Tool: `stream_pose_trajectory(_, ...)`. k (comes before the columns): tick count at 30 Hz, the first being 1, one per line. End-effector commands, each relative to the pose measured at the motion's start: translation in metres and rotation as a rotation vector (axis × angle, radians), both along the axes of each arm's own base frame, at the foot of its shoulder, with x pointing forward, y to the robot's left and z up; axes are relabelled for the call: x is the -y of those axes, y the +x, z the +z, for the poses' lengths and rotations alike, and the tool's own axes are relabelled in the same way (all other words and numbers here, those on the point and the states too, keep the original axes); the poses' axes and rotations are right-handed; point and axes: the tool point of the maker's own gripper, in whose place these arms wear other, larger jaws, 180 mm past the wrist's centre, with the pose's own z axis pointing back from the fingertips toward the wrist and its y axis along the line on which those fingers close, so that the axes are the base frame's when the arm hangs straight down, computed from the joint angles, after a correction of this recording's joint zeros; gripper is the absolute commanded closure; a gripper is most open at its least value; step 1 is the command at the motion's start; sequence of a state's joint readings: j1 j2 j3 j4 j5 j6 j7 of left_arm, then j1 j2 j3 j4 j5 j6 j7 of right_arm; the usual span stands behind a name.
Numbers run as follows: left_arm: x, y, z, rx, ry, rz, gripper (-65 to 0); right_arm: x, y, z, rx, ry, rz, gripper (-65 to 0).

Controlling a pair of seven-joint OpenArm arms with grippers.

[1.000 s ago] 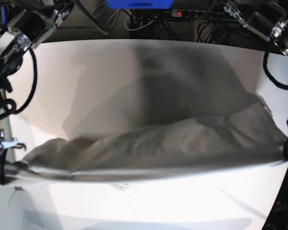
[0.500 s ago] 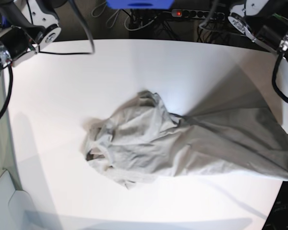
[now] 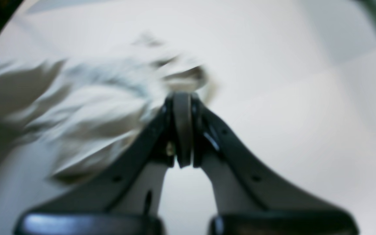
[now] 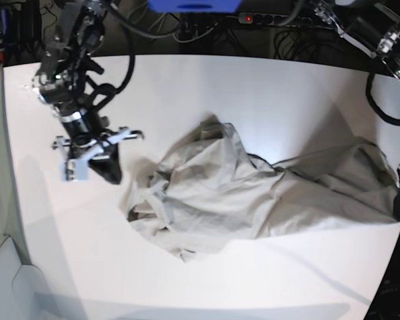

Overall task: Layout the t-shirt on the table in an organized manner, then fold the t-shirt properly
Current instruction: 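Reach the right gripper into the crumpled shirt and grasp fabric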

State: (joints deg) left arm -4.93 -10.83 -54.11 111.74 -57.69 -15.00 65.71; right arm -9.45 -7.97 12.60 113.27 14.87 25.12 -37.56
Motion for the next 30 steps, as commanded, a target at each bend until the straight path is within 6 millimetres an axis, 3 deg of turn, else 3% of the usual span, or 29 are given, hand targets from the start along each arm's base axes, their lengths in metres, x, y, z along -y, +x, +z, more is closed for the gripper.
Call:
stream_pose_trajectory(1, -0.001, 0.0, 0.009, 0.031, 0.008, -0.005, -0.1, -0.018, 0.004, 0.014, 0.055, 0.03, 0.045, 0.0)
stream_pose_trajectory(4, -0.001, -0.006, -0.011, -0.026, -0.011, -0.003, -0.1, -0.056, 0.0, 0.004, 0.023, 0.06, 0.146, -6.9)
stream_pose_trajectory(8, -0.005, -0.019, -0.041, -0.118, -0.032, 0.001, -0.1, -0.097, -0.008, -0.029, -0.072, 0.096, 0.254, -22.1)
stream_pose_trajectory(12, -0.006, -0.033, -0.063, -0.191, -0.032, 0.009, -0.1, -0.116, -0.013, -0.063, -0.169, 0.119, 0.3, -35.1)
stream_pose_trajectory(14, -0.008, -0.037, -0.071, -0.224, -0.015, 0.023, -0.1, -0.124, -0.017, -0.074, -0.199, 0.128, 0.321, -38.4)
stream_pose_trajectory(20, -0.009, -0.044, -0.079, -0.255, -0.009, 0.026, -0.1, -0.134, -0.021, -0.078, -0.217, 0.135, 0.346, -39.8)
stream_pose_trajectory(26, -0.004, -0.047, -0.085, -0.265, -0.028, 0.025, -0.1, -0.159, -0.049, -0.085, -0.254, 0.15, 0.418, -39.7)
stream_pose_trajectory(30, -0.002, -0.046, -0.085, -0.264, -0.033, 0.021, -0.1, -0.162, -0.054, -0.089, -0.27, 0.154, 0.424, -39.7)
